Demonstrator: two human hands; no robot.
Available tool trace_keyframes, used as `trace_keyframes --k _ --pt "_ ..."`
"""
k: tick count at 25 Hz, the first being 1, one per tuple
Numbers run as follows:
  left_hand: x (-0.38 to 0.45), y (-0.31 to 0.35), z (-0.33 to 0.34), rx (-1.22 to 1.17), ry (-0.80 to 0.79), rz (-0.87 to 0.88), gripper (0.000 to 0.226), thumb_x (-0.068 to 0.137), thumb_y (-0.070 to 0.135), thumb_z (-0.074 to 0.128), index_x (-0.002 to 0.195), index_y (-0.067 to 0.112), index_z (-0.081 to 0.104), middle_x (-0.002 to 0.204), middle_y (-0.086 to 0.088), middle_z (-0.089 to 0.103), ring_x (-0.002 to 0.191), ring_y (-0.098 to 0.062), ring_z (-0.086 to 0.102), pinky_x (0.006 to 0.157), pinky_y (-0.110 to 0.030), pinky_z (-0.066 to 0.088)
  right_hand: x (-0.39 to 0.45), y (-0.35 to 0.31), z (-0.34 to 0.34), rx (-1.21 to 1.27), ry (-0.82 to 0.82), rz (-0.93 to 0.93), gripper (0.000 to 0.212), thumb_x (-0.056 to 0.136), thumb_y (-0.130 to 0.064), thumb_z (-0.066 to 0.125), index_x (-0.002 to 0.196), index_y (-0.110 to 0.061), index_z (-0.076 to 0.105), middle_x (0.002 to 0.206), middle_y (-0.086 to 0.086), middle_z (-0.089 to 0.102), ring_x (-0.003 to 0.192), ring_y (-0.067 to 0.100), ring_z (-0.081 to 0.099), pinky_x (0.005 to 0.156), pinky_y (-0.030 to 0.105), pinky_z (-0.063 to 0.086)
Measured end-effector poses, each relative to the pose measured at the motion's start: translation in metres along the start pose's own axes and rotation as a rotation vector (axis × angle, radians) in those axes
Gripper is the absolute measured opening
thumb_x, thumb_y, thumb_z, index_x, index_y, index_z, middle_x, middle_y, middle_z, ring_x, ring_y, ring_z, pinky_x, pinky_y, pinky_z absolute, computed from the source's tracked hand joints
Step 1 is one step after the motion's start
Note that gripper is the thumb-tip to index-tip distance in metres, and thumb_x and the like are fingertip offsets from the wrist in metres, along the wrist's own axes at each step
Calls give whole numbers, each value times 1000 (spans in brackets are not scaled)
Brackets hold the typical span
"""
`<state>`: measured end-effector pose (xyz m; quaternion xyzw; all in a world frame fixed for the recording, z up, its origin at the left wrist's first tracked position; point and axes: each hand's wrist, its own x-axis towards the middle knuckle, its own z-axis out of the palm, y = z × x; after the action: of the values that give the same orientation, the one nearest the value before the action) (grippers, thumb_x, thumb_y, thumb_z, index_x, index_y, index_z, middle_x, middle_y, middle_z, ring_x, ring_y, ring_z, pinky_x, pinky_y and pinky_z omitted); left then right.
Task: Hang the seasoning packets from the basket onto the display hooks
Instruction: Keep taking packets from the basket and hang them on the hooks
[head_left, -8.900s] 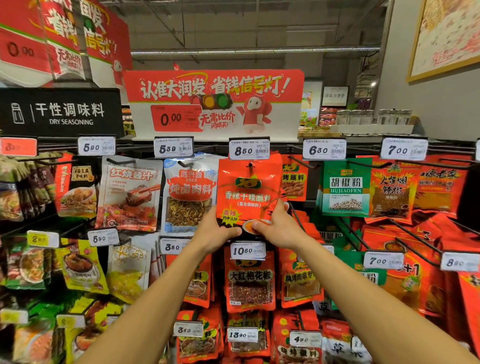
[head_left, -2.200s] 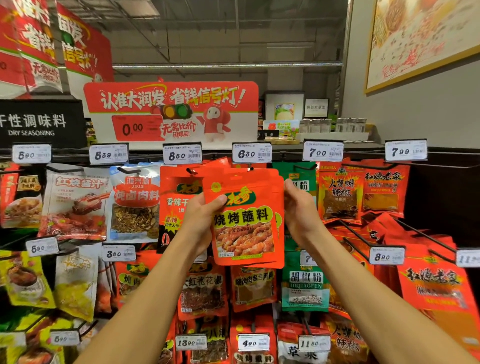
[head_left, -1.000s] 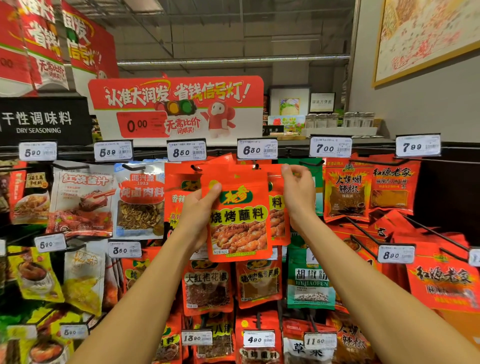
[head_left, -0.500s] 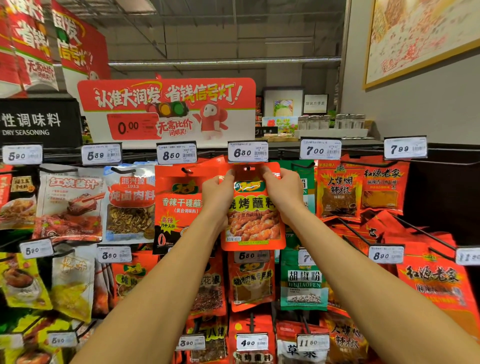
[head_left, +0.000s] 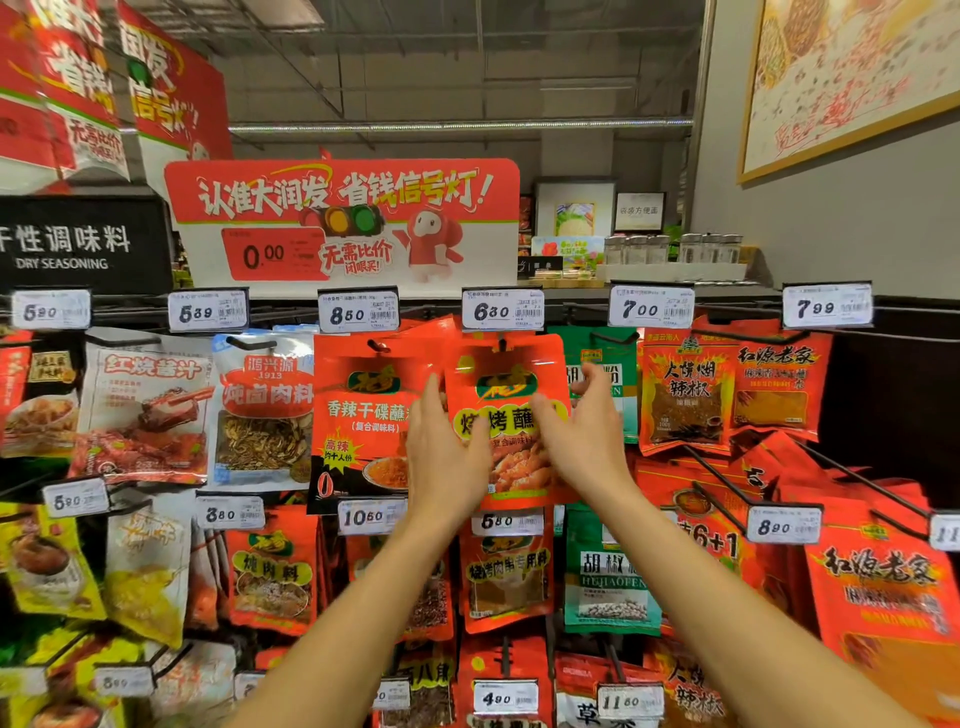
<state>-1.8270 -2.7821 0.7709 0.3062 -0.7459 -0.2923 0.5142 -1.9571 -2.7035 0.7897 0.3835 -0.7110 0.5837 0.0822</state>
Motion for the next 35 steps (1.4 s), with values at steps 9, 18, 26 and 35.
trace_keyframes --k 9,18,26,35 --pt "56 9 41 45 -287 -209 65 91 13 60 153 13 39 165 -13 25 148 -28 32 113 -25 26 67 17 43 -186 -110 188 32 100 -37 56 115 -8 54 118 20 65 114 40 59 88 43 47" --pt "52 -4 37 105 -225 -351 53 70 35 54 119 16 55 120 -13 66 113 -38 61 86 -35 44 105 27 52 -270 -113 297 38 101 -41 53 124 -11 52 128 18 61 118 41 57 95 46 47" --pt "42 -9 23 16 -142 -224 51 94 23 56 144 10 52 135 -11 64 129 -29 56 105 -33 41 79 37 50 -54 -187 311 48 102 -46 51 130 -8 56 130 14 63 118 35 58 98 42 48" --pt "-8 -8 -10 -404 -225 -281 20 101 7 52 96 9 71 87 -8 76 69 -12 70 64 -22 54 -34 35 -25 331 118 173 17 98 -19 59 84 -23 68 77 -8 72 76 15 70 65 35 56"
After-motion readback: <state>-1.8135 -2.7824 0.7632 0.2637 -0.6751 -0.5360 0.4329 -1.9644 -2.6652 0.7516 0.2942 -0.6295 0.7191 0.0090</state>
